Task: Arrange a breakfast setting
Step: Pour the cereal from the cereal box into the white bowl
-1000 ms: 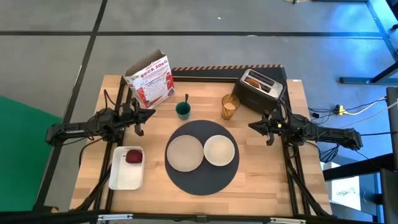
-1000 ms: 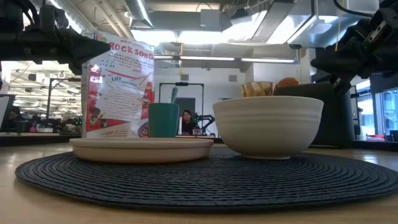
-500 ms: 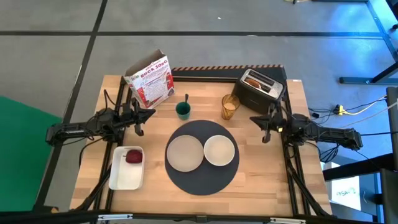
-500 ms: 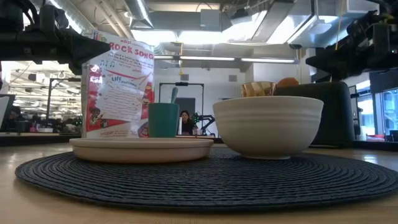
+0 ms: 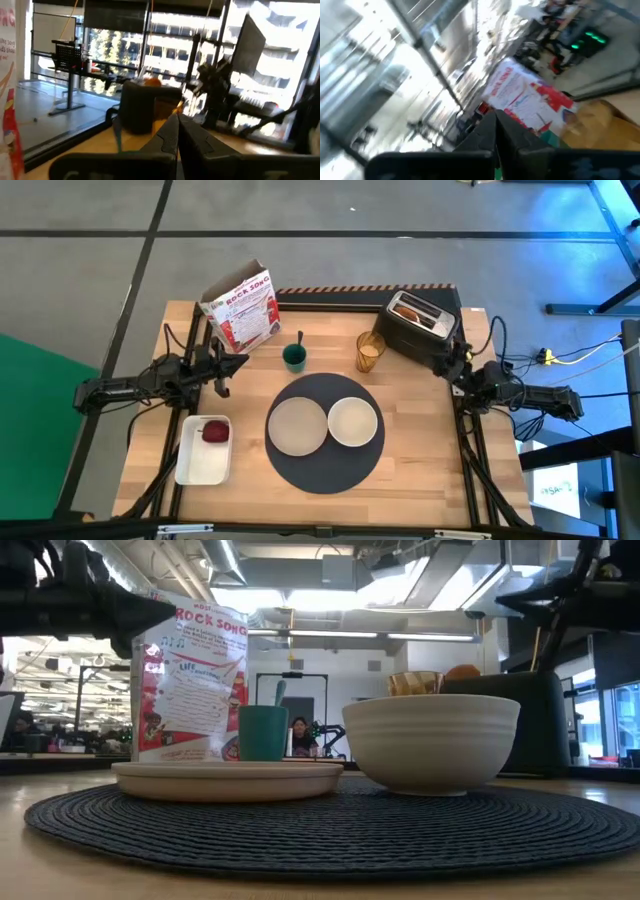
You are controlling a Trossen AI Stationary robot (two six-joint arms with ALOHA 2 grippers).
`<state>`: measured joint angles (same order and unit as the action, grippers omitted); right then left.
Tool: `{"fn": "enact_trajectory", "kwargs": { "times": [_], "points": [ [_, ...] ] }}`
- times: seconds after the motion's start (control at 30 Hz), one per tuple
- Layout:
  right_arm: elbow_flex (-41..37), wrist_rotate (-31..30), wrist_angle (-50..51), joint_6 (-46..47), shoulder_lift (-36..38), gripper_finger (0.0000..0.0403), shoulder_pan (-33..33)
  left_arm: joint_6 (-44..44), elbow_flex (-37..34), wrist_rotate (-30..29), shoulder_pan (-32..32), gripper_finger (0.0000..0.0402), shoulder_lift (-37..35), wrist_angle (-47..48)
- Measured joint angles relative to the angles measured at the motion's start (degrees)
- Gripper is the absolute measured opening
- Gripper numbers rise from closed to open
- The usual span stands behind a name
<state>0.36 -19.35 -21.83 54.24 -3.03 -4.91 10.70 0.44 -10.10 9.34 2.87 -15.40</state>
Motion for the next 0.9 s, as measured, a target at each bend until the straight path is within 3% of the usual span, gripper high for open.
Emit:
{"fn": "enact_trajectory", "kwargs": {
  "times": [0.2,0.37,0.5,0.67,0.9],
  "points": [
    [0.0,-8.0,0.9,7.0,-0.7,0.0001,0.0,7.7,0.0,0.9,0.0,0.0,0.0,-6.5],
    [0.0,-9.1,-1.7,5.9,-0.6,0.0001,0.0,15.1,0.1,5.9,0.0,0.0,0.0,-11.2],
    [0.3,-1.4,-5.5,2.5,-0.7,0.0001,0.0,18.3,2.6,10.8,0.0,0.0,0.2,-10.6],
    [5.2,7.7,-5.4,-2.9,-3.0,0.0018,0.0,17.6,8.9,10.6,0.0,0.0,3.6,-7.0],
    [15.0,17.4,-5.1,-15.6,-9.7,0.0105,0.0,11.4,21.5,7.0,-2.1,0.0,22.0,-4.6]
  ]
}}
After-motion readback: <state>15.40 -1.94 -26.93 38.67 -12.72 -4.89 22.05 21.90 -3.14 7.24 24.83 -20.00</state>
